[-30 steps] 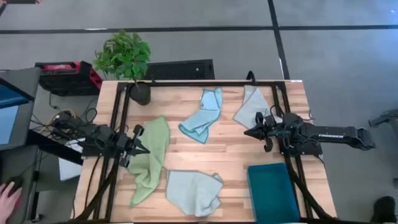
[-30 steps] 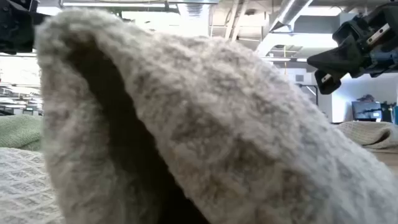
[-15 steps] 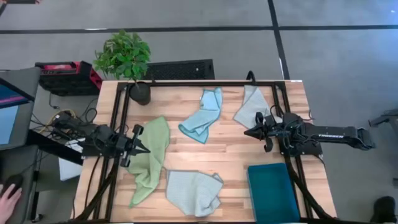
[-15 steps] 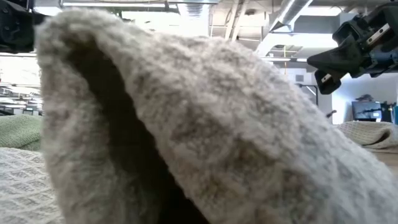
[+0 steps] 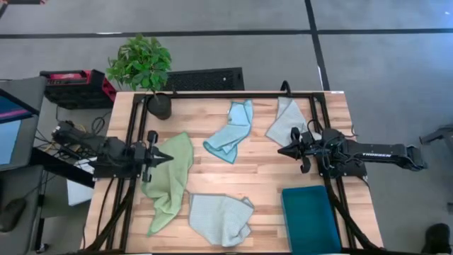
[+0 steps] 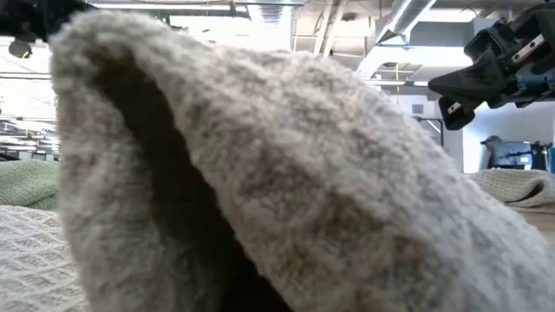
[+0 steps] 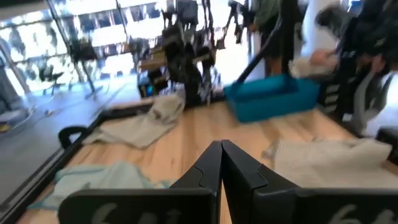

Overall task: Fold microfiber towels
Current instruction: Fold the blue microfiber towel

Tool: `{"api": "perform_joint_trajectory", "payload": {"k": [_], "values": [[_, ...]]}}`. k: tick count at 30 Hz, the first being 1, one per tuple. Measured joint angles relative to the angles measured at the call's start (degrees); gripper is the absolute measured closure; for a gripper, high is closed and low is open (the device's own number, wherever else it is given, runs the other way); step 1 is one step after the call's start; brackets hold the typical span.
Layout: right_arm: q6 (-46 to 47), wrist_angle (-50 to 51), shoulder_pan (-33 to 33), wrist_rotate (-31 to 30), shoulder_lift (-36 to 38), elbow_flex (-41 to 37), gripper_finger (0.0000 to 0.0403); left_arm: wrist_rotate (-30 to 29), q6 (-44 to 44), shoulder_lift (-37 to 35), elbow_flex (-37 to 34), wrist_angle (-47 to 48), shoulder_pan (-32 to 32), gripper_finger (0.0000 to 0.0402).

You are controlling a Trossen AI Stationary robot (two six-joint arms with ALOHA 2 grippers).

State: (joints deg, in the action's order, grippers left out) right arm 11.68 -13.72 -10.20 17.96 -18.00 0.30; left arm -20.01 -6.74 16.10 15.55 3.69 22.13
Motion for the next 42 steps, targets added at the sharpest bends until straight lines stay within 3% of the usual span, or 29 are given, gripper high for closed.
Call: {"api": "perform_joint_trajectory", "payload": {"k": [6, 11, 13, 22, 33, 42], "values": [[-0.07, 0.0, 0.0, 0.0, 0.0, 0.0, 0.039, -6.16, 4.28, 17.0, 11.98, 5.77, 0.0, 0.0401], [-0.09, -0.01, 0.04, 0.0, 0.01, 0.01, 0.039, -18.39, 16.47, 31.26, 22.35, 13.38, -1.45, 0.0401], [-0.09, -0.02, 0.04, 0.0, 0.02, 0.0, 0.039, -20.04, 17.88, 35.84, 25.9, 16.26, -2.55, 0.0401], [-0.17, 0.0, 0.04, 0.0, 0.01, 0.01, 0.039, -16.38, 16.39, 50.8, 34.72, 16.21, -3.64, 0.0401], [-0.15, 0.0, 0.04, 0.0, 0.02, 0.0, 0.039, -16.98, 12.27, 61.35, 39.46, 15.99, -5.53, 0.0399], [-0.15, -0.02, 0.04, 0.0, 0.02, 0.02, 0.039, -13.75, 9.19, 67.46, 42.49, 17.33, -8.75, 0.0318]]}}
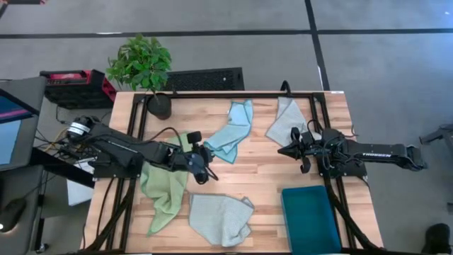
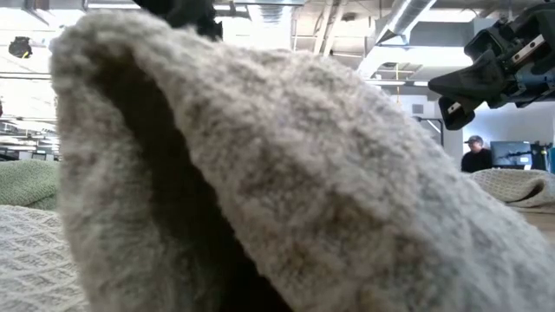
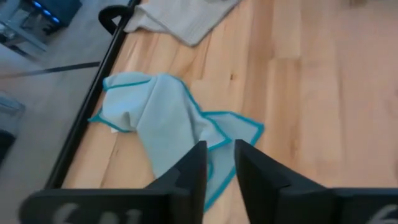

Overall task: Fold microfiber towels
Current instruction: Fold the blue microfiber towel

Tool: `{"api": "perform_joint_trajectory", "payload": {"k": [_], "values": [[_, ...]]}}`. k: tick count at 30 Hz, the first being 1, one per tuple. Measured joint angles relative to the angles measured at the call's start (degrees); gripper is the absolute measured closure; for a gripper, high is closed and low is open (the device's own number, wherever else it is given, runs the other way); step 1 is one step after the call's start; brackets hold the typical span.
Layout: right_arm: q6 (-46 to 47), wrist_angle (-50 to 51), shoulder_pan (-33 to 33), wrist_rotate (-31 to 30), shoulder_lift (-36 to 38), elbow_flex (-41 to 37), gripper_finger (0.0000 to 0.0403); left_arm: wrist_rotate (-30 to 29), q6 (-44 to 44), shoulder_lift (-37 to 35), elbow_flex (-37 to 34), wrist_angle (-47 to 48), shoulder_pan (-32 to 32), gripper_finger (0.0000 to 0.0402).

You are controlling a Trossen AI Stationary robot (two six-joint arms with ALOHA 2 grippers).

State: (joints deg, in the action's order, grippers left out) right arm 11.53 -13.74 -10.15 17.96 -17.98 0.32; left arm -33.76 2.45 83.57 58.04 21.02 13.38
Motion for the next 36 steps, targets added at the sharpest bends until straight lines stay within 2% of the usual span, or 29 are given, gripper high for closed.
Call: {"api": "perform_joint_trajectory", "payload": {"k": [3, 6, 8, 12, 20, 27, 36], "values": [[0.0, 0.02, 0.0, 0.0, 0.0, 0.0, 0.039, -0.41, -3.8, 2.11, 0.0, -0.03, -1.53, 0.029], [0.0, 0.01, 0.0, 0.0, 0.0, -0.01, 0.039, -0.46, -2.43, 4.54, 0.0, -0.9, -3.18, 0.0276], [0.0, 0.0, 0.0, 0.0, 0.0, -0.01, 0.039, 0.85, -2.72, 6.44, 0.04, -2.82, -4.08, 0.0273], [0.02, 0.0, 0.0, 0.0, 0.0, 0.0, 0.039, 3.5, -9.44, 11.58, 0.02, -5.69, -5.05, 0.0272], [0.02, 0.02, 0.0, 0.0, 0.0, 0.0, 0.039, -0.1, -19.61, 20.53, 0.0, -15.4, -5.42, 0.0271], [0.02, 0.01, -0.02, 0.0, 0.0, 0.0, 0.039, 3.08, -19.29, 24.93, 0.0, -17.95, -6.74, 0.0271], [0.02, 0.02, 0.0, 0.0, 0.0, 0.0, 0.039, -0.37, -20.69, 27.13, -0.02, -19.64, -6.79, 0.0271]]}}
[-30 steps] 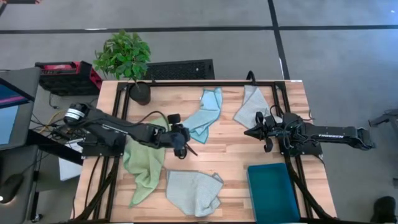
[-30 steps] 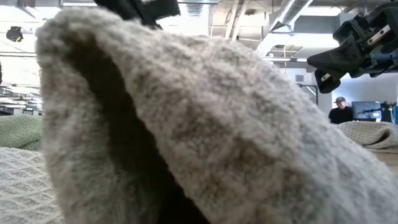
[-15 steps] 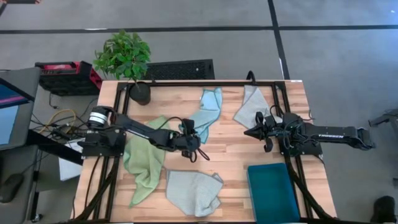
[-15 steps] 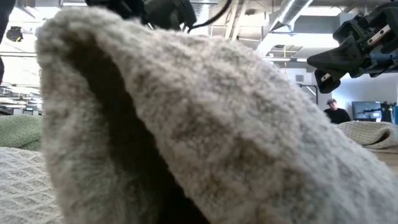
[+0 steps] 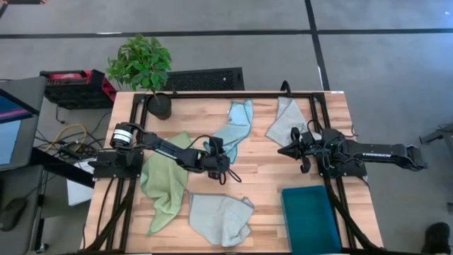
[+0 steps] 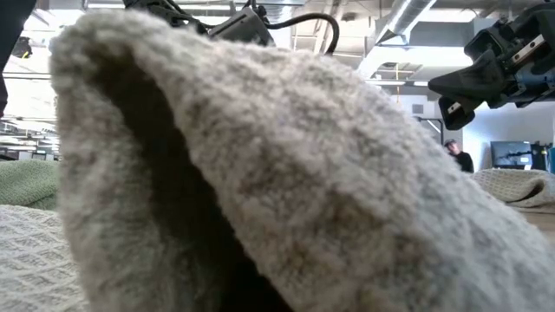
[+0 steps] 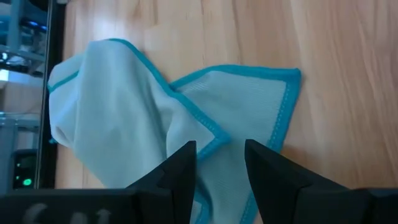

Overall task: Fold microfiber towels
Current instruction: Fold the blue microfiber towel

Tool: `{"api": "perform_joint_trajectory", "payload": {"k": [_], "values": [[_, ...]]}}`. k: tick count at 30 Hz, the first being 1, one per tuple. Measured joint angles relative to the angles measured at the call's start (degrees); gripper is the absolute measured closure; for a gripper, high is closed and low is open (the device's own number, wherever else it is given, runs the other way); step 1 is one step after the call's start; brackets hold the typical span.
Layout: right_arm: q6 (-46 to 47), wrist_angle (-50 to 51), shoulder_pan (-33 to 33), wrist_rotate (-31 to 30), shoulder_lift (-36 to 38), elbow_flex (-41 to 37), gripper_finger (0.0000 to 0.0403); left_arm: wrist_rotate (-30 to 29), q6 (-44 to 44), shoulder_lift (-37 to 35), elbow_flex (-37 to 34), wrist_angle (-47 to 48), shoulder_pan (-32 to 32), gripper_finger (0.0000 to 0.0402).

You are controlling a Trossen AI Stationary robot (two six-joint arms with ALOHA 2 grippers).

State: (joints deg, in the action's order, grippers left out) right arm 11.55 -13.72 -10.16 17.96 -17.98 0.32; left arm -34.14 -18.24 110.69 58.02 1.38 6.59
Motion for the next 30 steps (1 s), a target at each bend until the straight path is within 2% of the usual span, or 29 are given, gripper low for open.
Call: {"api": "perform_joint_trajectory", "payload": {"k": [11, 24, 27, 30], "values": [[0.0, 0.0, -0.01, 0.0, 0.0, 0.0, 0.039, -5.65, -4.69, 0.0, 0.0, 0.25, -0.3, 0.0271], [0.0, 0.0, 0.0, 0.0, 0.0, -0.01, 0.039, -0.57, -5.0, 0.0, 0.0, 0.14, -3.11, 0.0272], [0.0, 0.0, 0.0, 0.01, 0.0, -0.01, 0.039, -2.34, -4.87, 0.0, 0.0, -0.53, -3.21, 0.0284], [0.0, 0.02, -0.02, 0.0, 0.0, 0.0, 0.039, -2.33, -5.02, 0.0, 0.0, -1.03, -3.17, 0.0318]]}}
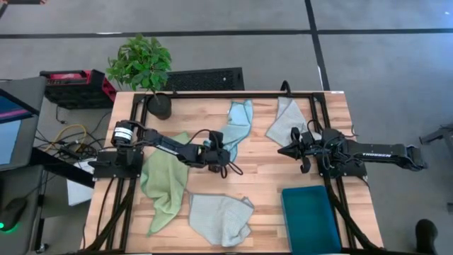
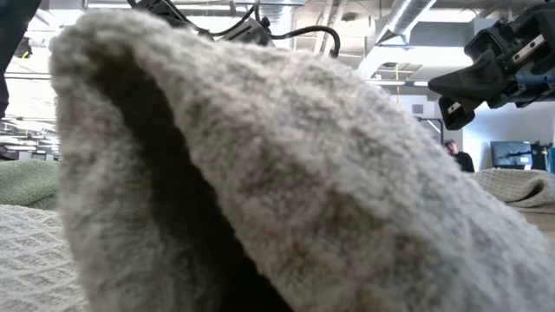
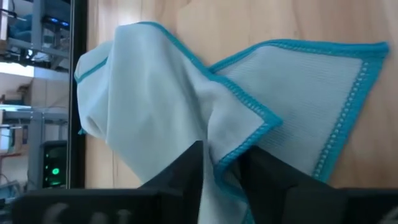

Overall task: Fold microfiber towels
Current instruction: Fold the blue microfiber towel

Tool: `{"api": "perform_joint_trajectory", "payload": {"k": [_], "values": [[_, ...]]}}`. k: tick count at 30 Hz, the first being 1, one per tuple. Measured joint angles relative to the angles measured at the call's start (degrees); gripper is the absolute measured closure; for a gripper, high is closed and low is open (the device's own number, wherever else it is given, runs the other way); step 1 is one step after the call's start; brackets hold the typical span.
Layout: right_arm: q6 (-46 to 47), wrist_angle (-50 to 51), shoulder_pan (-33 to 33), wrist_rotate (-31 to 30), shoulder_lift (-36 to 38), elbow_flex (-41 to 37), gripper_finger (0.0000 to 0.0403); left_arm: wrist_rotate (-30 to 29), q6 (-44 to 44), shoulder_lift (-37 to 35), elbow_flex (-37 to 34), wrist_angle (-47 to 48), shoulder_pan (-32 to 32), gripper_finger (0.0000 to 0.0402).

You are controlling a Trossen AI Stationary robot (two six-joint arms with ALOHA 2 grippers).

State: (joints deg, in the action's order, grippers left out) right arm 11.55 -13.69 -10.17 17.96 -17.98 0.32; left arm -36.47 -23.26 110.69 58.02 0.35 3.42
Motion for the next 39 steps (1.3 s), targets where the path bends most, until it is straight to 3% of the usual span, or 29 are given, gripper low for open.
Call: {"api": "perform_joint_trajectory", "payload": {"k": [6, 15, 23, 32, 39], "values": [[0.02, -0.02, 0.0, 0.01, 0.0, 0.0, 0.039, 0.04, -0.07, 0.0, 0.0, 0.09, 0.29, 0.0395], [0.02, -0.02, 0.02, 0.0, 0.0, 0.0, 0.039, 0.33, 0.77, -0.32, 2.7, 2.58, 2.24, 0.04], [0.0, -0.04, 0.02, 0.0, 0.0, 0.0, 0.039, 6.32, 6.85, -1.55, 12.89, 19.87, 2.95, 0.0401], [0.63, -1.43, 1.53, 0.21, -0.02, 0.0, 0.0389, 12.12, 11.39, -1.55, 22.21, 31.66, 3.46, 0.0401], [0.54, -2.05, 5.12, -0.16, -0.04, 0.73, 0.0345, 12.89, 14.28, -1.55, 25.91, 37.25, 5.36, 0.0401]]}}
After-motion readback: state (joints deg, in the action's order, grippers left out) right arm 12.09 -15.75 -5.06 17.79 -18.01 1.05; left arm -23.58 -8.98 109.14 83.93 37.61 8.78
